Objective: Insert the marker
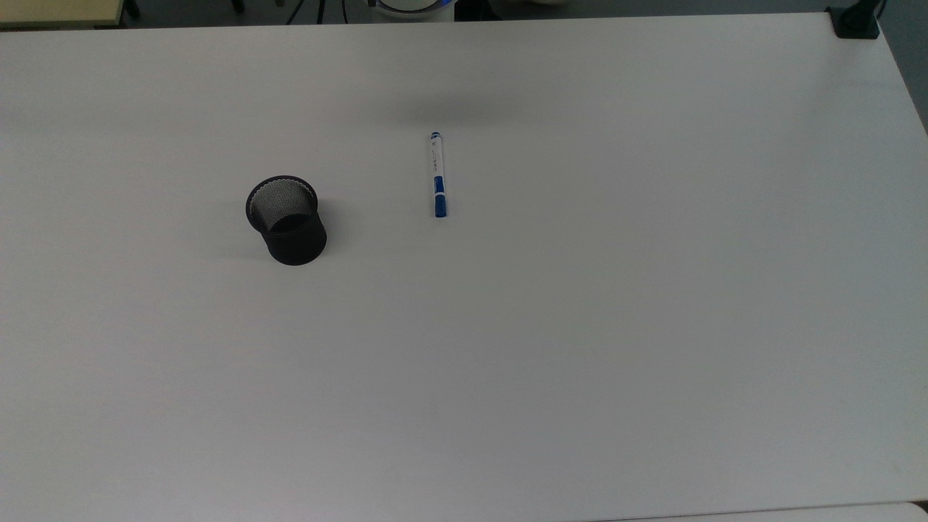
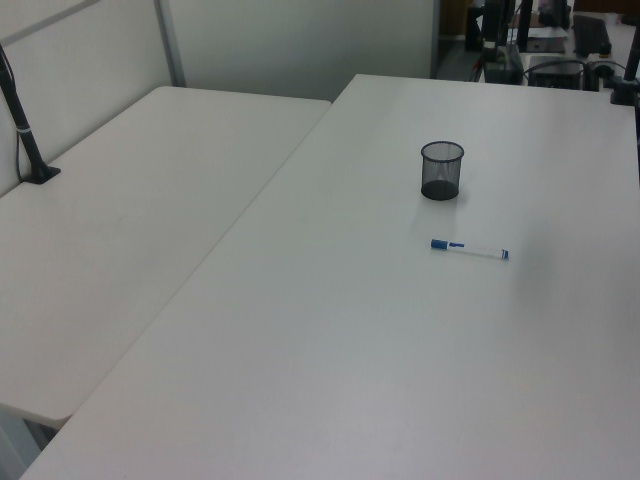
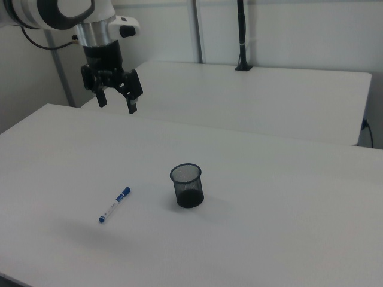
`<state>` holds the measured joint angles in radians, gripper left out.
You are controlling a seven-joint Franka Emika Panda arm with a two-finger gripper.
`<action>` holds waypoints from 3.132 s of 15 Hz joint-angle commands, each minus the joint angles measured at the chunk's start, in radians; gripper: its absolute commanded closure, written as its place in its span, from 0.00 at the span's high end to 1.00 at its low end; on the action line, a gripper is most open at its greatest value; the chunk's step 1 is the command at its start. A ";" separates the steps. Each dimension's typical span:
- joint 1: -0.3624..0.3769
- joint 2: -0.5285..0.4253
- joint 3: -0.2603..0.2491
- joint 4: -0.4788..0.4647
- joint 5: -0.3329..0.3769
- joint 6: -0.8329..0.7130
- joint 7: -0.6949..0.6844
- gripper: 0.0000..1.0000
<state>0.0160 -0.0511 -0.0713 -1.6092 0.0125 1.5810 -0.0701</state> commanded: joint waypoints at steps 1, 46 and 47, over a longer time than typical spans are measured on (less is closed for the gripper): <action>-0.005 -0.023 0.008 -0.021 -0.017 -0.001 -0.017 1.00; -0.002 0.284 0.217 -0.400 -0.148 0.672 0.203 0.91; 0.002 0.295 0.217 -0.400 -0.148 0.672 0.204 0.89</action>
<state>-0.0003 0.2113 0.1491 -2.0279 -0.1085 2.2559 0.1069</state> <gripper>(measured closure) 0.053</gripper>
